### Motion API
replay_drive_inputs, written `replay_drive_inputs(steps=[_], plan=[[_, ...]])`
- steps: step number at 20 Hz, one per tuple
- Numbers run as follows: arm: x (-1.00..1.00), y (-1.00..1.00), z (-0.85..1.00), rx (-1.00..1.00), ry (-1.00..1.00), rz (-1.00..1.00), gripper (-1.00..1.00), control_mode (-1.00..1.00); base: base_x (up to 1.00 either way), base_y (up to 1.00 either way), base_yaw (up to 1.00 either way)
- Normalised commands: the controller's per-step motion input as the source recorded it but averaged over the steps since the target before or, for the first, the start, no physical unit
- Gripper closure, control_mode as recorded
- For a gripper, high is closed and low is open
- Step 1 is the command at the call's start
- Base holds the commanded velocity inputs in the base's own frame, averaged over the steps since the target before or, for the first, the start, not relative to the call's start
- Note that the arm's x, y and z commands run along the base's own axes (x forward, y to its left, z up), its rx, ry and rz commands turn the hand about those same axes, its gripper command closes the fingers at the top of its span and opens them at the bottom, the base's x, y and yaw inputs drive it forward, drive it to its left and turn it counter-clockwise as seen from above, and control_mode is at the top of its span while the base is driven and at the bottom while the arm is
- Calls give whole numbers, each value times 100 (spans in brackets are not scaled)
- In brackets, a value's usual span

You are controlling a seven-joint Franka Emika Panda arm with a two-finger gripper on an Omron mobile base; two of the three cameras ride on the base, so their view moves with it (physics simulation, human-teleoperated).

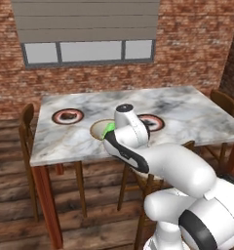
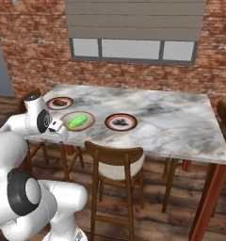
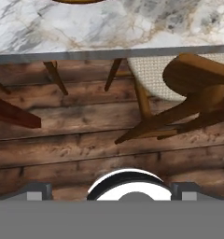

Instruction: Pick the chicken drumstick and corn from their plates and place them in the bowl. Then put the bowl in the fridge.

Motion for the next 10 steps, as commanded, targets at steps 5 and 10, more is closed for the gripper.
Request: replay_drive_inputs(steps=[5,10], plan=[[0,0,0,0,0,0,-100,100,-53,60,-8],[0,0,0,0,0,0,-100,100,-35,65,-23]])
